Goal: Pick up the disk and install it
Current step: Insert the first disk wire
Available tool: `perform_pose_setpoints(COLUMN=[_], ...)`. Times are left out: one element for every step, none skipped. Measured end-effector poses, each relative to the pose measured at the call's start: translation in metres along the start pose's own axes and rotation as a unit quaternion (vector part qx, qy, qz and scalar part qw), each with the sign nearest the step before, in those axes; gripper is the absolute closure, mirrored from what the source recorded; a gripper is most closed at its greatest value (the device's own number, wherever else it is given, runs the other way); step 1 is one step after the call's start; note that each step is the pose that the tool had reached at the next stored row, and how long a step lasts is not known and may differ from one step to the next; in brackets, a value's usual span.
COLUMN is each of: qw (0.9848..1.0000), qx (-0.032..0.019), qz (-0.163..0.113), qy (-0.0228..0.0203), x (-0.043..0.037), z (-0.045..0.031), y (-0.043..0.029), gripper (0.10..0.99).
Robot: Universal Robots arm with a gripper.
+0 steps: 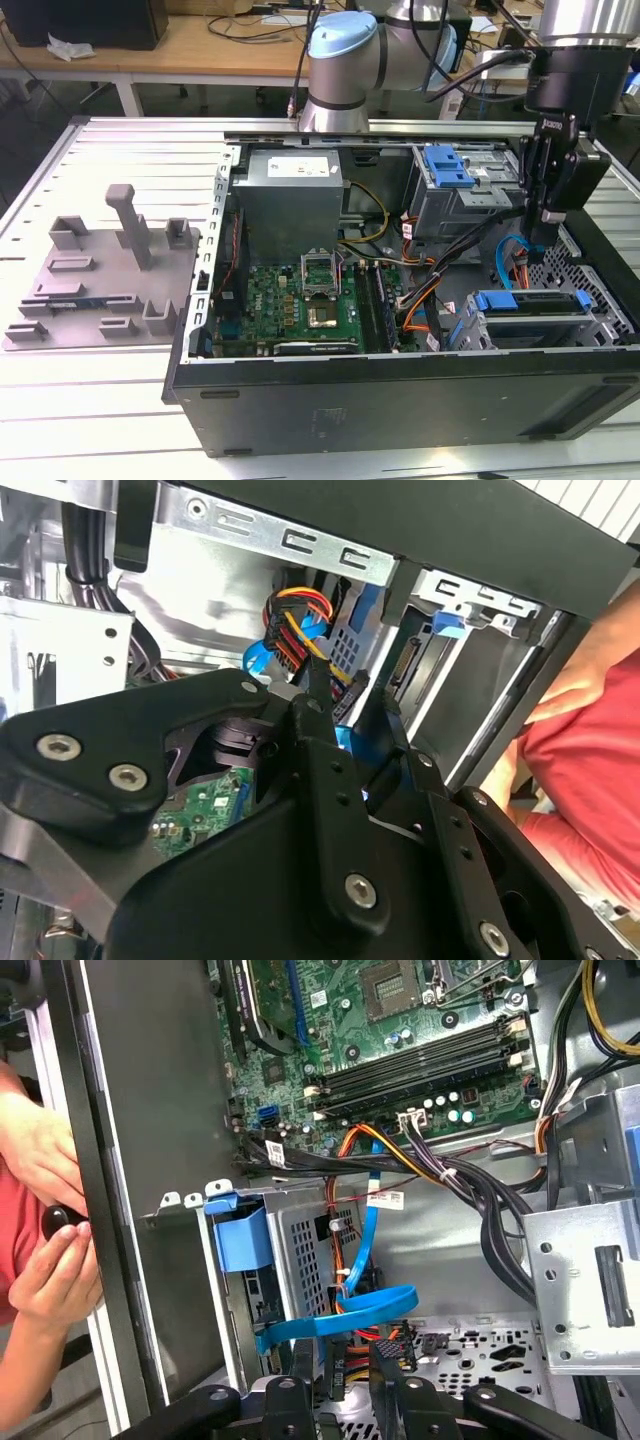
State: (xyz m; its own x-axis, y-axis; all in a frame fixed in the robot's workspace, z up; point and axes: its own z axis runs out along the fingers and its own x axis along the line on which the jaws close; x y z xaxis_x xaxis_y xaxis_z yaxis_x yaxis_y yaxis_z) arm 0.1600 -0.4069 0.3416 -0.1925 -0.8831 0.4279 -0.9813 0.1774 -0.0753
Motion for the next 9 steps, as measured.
perform_pose_setpoints(qw=[1.0000, 1.0000, 1.0000, 1.0000, 1.0000, 1.0000, 1.0000, 1.0000, 1.0000], qx=[0.0002, 0.0006, 0.0009, 0.0011, 0.0012, 0.0014, 0.0015, 0.0016, 0.0018], qz=[0.000, 0.000, 0.000, 0.000, 0.000, 0.000, 0.000, 0.000, 0.000], qy=[0.0011, 0.0030, 0.0047, 0.0055, 0.0061, 0.0070, 0.0074, 0.0083, 0.0090], x=[-0.0004, -0.0008, -0.0011, -0.0012, -0.0014, -0.0016, -0.0017, -0.0018, -0.0018], z=[0.0002, 0.0005, 0.0009, 0.0013, 0.0015, 0.0017, 0.0019, 0.0020, 0.0021], y=[0.0001, 0.0001, 0.0002, 0.0002, 0.0002, 0.0003, 0.0003, 0.0003, 0.0003], gripper=[0.729, 0.729, 0.729, 0.729, 0.729, 0.745, 0.745, 0.812, 0.918])
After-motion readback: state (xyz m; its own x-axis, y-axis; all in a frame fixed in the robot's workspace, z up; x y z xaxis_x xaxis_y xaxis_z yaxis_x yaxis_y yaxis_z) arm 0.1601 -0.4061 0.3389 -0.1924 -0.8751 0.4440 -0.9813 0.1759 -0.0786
